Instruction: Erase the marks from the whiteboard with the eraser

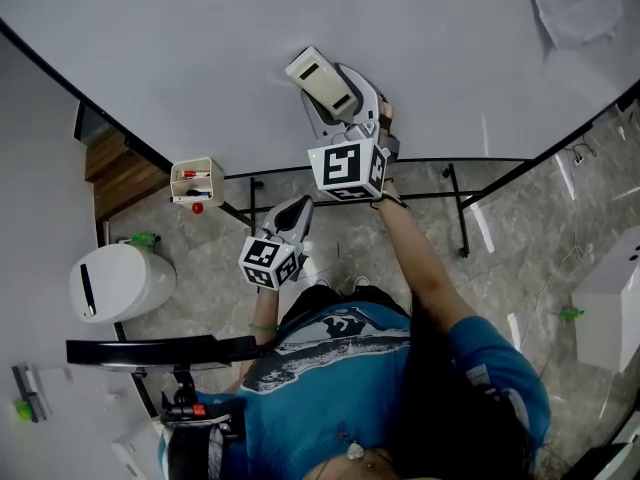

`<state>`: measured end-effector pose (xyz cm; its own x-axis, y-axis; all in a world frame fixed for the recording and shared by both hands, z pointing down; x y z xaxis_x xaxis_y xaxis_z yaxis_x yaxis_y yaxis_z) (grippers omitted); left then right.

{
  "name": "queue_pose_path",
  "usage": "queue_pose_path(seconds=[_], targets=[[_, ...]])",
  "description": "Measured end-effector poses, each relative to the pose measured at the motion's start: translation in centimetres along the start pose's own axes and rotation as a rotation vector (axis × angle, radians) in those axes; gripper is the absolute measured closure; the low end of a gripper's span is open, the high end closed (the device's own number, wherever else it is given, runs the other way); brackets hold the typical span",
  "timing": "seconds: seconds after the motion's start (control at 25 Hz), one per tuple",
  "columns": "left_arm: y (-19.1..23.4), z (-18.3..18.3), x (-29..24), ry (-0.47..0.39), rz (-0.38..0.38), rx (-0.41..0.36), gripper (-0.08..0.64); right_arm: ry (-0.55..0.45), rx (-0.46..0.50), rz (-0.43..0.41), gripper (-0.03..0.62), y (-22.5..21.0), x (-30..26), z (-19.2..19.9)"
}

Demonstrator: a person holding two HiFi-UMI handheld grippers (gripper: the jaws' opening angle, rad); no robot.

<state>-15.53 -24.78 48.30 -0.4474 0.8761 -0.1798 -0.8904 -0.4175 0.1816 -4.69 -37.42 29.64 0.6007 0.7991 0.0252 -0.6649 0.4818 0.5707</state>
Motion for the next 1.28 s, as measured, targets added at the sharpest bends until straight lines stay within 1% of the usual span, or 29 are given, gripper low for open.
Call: queue_pose_path(seconds=[0.08,0.16,0.28,0.4,0.48,0.68,0.96,1.16,1.28], targets=[[0.6,0.2,0.4,-0.001,-0.009,0.004,0.557,0.002,-0.01,-0.001,0.328,0.0,-0.2,0.0],[1.1,0.3,0.7,-0.002,-0.015,0.008,0.557,-0.001,-0.05,-0.02,0.329,0.1,-0.2,-0.1],[1.3,0.6,1.1,-0.001,-0.011,0.012,0.557,-0.006,-0.174,-0.048,0.328,0.3,0.5,0.0],[1.0,0.9,1.4,0.003,0.005,0.013,0.557,0.007,-0.293,-0.072,0.328,1.2,1.8,1.1],[0.8,1.2,1.7,0.01,0.017,0.014,0.557,0.043,-0.34,-0.081,0.328,2.2,2.8,2.2],[0.4,2.5,2.5,0.045,0.059,0.023,0.557,0.18,-0.39,-0.074,0.328,5.3,5.8,5.7],[0.0,5.3,2.7,0.118,0.14,0.044,0.557,0.327,-0.549,-0.043,0.328,9.6,10.6,10.7],[-1.8,5.9,2.7,0.138,0.193,0.034,0.557,0.378,-0.642,-0.028,0.328,11.3,14.6,12.3],[-3.2,5.9,2.8,0.136,0.222,0.024,0.557,0.397,-0.671,-0.027,0.328,12.1,16.9,12.7]])
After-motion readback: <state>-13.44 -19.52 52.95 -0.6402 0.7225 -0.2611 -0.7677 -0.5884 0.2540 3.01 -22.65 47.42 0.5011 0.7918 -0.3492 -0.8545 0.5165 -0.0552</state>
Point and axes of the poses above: the fingertips, and each gripper's own axes: x backward along the fingers, y to its left, z out of its underside, the point moved 8 cm from there along x, backward along the fingers, and after that the axes turned 9 degrees about -z, right-handed, at the moved point
